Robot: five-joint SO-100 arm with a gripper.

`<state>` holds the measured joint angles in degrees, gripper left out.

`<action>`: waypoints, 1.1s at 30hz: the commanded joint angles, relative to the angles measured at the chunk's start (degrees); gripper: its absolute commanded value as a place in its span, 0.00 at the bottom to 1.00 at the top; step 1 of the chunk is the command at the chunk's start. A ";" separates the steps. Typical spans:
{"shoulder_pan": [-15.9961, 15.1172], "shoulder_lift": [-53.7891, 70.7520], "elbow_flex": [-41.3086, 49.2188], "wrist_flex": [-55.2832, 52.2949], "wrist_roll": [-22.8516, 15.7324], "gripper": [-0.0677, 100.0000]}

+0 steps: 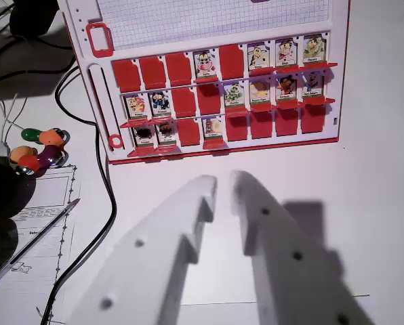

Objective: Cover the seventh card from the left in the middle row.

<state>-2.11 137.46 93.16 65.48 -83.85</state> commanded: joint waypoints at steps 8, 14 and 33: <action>2.29 -5.89 -11.25 3.87 1.05 0.02; 2.90 -9.32 -14.94 5.54 1.49 0.02; 7.03 -31.11 -33.93 11.16 4.39 0.02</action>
<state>4.31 109.07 67.59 76.29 -79.72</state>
